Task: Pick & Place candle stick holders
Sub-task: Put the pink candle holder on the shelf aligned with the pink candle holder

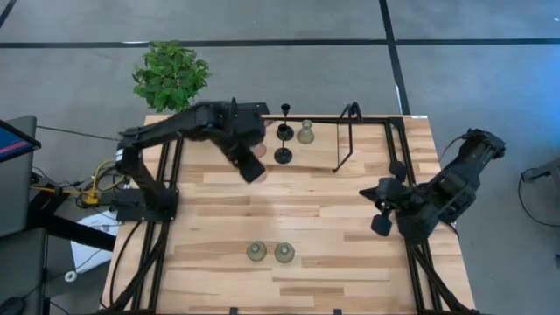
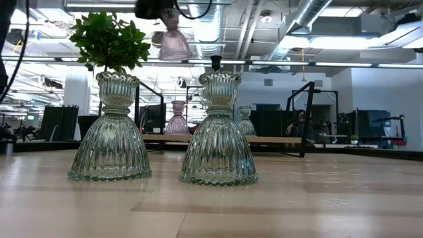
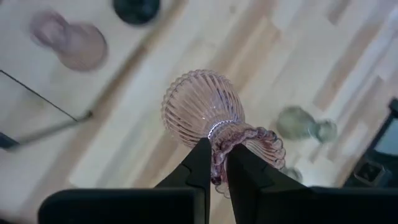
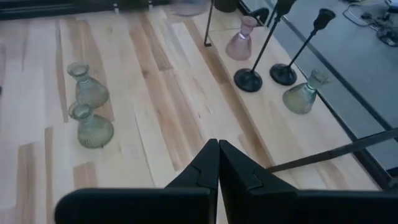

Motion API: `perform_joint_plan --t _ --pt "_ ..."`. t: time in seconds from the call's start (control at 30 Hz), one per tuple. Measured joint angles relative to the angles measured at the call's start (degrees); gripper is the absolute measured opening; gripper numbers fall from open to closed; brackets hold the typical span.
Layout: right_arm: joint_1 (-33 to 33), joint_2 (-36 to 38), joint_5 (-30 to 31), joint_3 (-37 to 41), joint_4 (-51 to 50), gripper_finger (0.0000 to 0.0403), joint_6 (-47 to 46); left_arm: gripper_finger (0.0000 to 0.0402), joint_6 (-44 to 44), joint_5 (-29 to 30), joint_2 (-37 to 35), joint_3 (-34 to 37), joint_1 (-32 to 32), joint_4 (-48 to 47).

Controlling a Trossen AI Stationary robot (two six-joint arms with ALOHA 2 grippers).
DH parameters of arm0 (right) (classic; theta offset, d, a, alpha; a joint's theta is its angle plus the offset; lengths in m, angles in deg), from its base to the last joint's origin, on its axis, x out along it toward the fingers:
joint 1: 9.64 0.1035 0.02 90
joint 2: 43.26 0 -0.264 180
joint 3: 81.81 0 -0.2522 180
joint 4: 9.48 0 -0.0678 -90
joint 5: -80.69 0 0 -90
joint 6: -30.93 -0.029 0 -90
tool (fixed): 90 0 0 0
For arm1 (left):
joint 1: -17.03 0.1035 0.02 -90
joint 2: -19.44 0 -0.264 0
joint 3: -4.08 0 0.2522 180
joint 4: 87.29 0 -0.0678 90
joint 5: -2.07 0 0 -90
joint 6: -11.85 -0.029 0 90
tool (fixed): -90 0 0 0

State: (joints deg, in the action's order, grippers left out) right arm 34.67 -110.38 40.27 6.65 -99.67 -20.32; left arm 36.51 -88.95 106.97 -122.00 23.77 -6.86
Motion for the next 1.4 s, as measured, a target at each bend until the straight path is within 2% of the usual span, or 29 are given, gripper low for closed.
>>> perform_joint_plan --t 0.2,0.37,0.5,0.7,0.9,1.03,1.4 --pt "3.87 1.68 0.64 0.00 -5.87 0.0000 -4.78 0.0028 -1.47 6.91 3.25 -8.13 3.44 -4.18" --pt "6.72 1.59 1.86 0.00 -8.22 0.0000 -7.86 0.0028 -3.50 10.71 3.47 -8.90 7.45 -3.98" --pt "9.30 1.50 5.18 0.00 -8.30 0.0000 -9.34 0.0028 -6.84 15.05 4.70 -8.75 11.04 -0.77" --pt "9.57 1.51 7.30 0.00 -8.12 0.0000 -11.30 0.0028 -13.60 14.93 5.84 -8.82 17.14 8.59" --pt "7.82 0.15 7.29 0.00 -7.95 0.0000 -12.49 0.0028 -17.14 13.72 8.35 -8.82 23.46 9.89" --pt "6.73 -0.83 7.29 0.00 -7.80 0.0000 -12.69 0.0028 -19.08 9.71 11.06 -8.80 26.53 12.72" --pt "6.08 -1.09 7.28 0.00 -7.27 0.0000 -12.89 0.0028 -21.46 8.53 16.92 -8.80 30.54 13.94"
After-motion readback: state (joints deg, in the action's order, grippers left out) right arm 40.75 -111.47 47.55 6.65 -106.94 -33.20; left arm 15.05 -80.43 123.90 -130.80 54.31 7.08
